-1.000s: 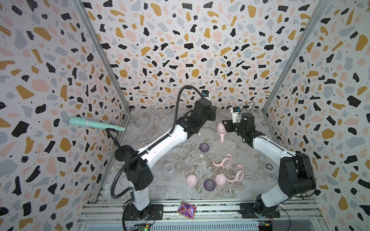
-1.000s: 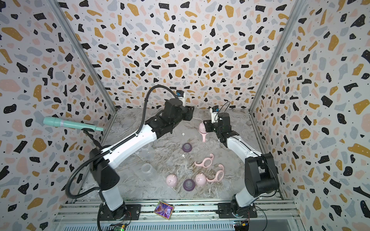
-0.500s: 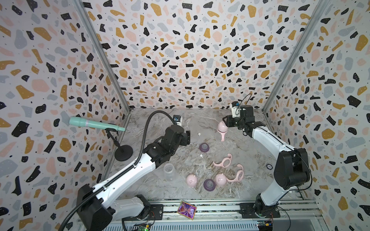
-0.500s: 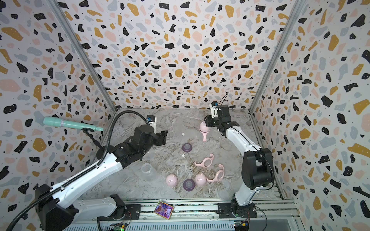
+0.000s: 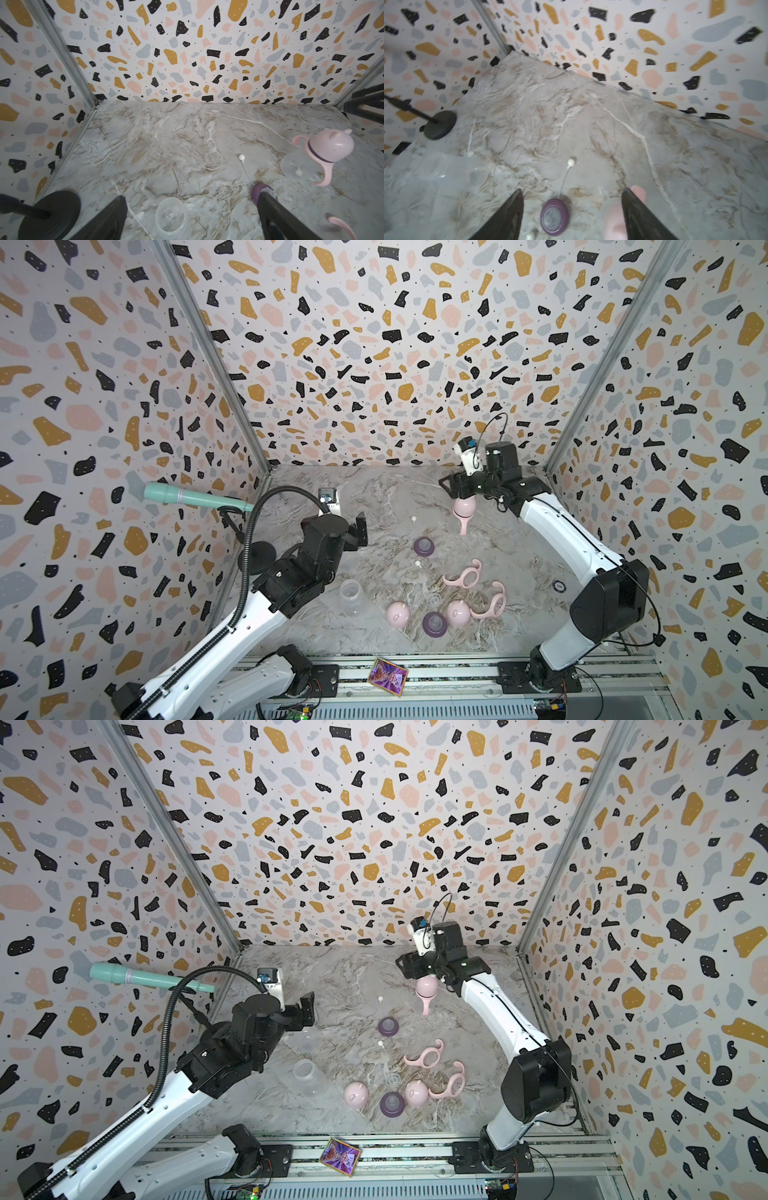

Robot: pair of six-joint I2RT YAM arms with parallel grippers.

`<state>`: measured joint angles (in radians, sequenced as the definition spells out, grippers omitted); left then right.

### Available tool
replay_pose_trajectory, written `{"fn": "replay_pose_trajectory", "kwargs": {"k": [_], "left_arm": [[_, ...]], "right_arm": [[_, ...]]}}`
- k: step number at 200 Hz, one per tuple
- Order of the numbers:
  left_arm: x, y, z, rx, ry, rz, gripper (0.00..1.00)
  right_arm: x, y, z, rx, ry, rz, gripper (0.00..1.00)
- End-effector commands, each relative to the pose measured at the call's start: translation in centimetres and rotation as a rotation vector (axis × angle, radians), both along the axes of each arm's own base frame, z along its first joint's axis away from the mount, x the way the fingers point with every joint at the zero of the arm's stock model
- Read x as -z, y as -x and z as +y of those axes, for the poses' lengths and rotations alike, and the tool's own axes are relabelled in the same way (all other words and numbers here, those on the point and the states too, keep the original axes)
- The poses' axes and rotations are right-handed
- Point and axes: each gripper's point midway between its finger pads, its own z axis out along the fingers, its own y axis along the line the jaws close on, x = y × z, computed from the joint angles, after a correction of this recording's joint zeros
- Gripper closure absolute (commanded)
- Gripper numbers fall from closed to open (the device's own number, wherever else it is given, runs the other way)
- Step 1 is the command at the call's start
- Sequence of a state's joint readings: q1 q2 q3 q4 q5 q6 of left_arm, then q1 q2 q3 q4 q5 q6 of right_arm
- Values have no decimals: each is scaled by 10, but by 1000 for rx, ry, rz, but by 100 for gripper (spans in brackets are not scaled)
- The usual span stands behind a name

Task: Assemble the baby bottles
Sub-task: Pick up the baby bottle from the center of the board.

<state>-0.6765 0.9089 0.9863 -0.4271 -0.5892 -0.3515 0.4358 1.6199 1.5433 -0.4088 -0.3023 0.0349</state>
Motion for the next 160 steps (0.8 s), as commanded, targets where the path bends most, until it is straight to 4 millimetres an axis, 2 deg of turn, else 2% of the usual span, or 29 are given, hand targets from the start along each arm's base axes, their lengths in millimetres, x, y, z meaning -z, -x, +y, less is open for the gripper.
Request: {"fn": "replay_pose_trajectory", "kwargs": {"k": [1,22,47,103,134,160], "left_arm": [[1,13,37,-129,-61,-21,0],[6,24,65,-226,-76,-35,0],[18,30,88,-288,-86,-16,0],[49,20,104,-298,-62,42,0],[56,11,106,-275,-15,41,0],[60,9,114,-291,-4,37,0]], "right_arm": [[26,56,27,-163,110,76,20],[43,107,70,-363,97,104,20],[56,145,105,-504,81,136,19],[66,229,173,-750,99,126,4],[72,249,205,-774,98,110,1],[80,249,228,-732,79,95,1]]}}
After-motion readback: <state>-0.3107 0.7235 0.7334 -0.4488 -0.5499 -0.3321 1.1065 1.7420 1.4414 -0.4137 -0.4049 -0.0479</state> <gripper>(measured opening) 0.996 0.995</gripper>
